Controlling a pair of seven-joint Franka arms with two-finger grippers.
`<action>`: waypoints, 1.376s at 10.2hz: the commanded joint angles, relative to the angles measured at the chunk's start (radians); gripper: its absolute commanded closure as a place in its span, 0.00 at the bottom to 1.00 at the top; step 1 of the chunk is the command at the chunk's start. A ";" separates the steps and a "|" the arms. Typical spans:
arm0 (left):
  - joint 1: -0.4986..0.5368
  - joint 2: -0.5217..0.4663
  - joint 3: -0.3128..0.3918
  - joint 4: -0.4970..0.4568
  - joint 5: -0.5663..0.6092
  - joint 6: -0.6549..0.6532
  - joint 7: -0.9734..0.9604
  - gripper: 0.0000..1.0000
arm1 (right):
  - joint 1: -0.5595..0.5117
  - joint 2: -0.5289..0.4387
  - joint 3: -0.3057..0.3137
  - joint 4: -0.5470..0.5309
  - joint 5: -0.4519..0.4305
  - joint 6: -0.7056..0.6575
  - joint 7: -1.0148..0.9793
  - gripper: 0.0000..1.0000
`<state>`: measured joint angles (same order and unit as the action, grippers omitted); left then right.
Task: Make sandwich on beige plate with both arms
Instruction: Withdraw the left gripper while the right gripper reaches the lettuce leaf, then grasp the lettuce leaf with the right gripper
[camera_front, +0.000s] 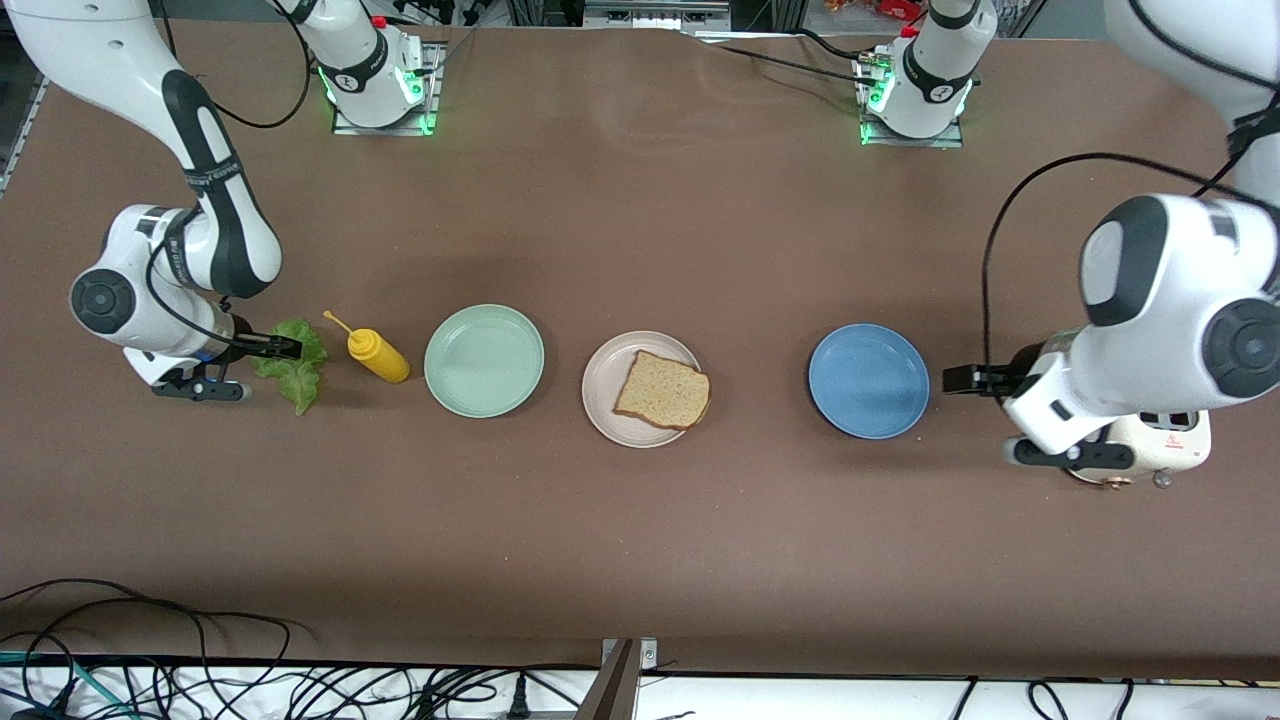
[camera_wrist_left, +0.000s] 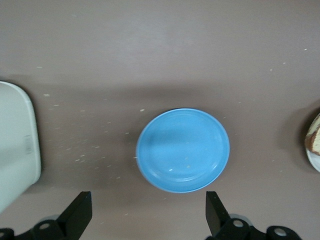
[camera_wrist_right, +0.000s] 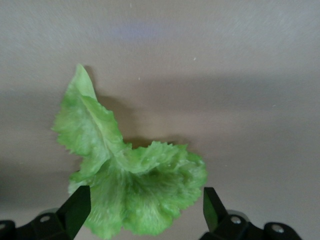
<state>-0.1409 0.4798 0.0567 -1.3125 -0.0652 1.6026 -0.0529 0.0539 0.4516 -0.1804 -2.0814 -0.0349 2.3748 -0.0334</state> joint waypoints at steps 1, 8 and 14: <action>0.004 -0.068 -0.003 -0.024 0.047 -0.044 0.015 0.00 | -0.002 0.019 0.002 -0.009 0.007 0.021 0.004 0.00; 0.072 -0.159 -0.008 -0.031 0.094 -0.127 0.080 0.00 | -0.003 0.052 0.004 -0.009 0.010 0.034 0.009 0.72; 0.069 -0.142 -0.011 -0.033 0.130 -0.122 0.085 0.00 | -0.002 -0.034 0.006 0.018 0.010 -0.069 0.000 0.87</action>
<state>-0.0742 0.3409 0.0521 -1.3395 0.0354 1.4784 0.0099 0.0548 0.4718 -0.1778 -2.0723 -0.0286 2.3687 -0.0317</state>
